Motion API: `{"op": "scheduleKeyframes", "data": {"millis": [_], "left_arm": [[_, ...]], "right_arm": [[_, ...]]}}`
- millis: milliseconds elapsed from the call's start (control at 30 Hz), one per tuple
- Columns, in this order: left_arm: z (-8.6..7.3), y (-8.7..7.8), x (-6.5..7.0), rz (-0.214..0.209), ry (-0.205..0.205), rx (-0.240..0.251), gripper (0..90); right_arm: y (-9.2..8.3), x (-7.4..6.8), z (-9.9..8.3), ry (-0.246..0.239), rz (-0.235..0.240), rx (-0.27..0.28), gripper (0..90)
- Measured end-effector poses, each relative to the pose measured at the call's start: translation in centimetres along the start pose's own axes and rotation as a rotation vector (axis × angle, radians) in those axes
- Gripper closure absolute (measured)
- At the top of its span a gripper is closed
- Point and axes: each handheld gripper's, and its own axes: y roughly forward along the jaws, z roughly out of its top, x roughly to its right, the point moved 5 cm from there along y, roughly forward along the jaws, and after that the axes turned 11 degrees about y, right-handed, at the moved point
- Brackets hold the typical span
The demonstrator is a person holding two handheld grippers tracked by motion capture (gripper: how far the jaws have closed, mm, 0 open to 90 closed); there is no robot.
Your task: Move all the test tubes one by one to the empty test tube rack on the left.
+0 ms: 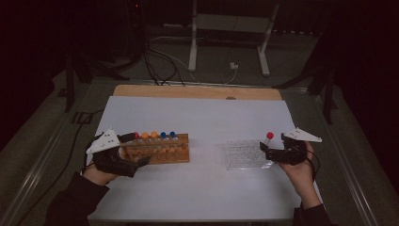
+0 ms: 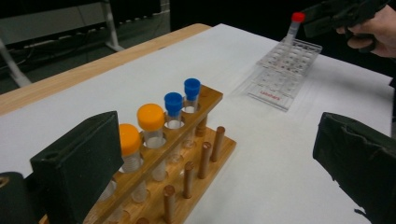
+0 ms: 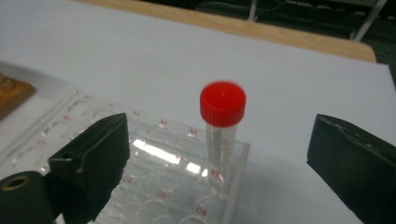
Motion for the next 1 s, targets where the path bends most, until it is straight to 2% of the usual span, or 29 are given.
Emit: {"op": "scheduleKeyframes", "data": {"millis": [67,100,433,600,833,1000], "left_arm": [[-0.05,0.02,0.01,-0.002,0.0,-0.002,2.2],[-0.07,0.05,0.02,-0.003,0.001,-0.005,2.2],[-0.25,0.14,0.02,-0.006,0.0,-0.015,2.2],[-0.28,0.19,0.07,-0.015,0.0,-0.017,2.2],[-0.26,0.13,0.05,-0.009,0.0,-0.017,2.2],[-0.36,0.27,0.09,-0.015,-0.001,-0.022,2.2]], "right_arm": [[0.3,0.19,-0.24,0.003,-0.019,-0.01,9.3],[0.36,0.23,-0.33,0.006,-0.016,-0.013,15.6],[0.62,0.34,-0.67,0.0,-0.027,-0.037,51.1],[0.97,0.08,-0.84,-0.007,-0.016,-0.049,61.7],[1.04,0.12,-0.81,-0.019,-0.038,-0.05,73.3],[0.99,0.12,-0.69,-0.027,-0.045,-0.051,74.3]]}}
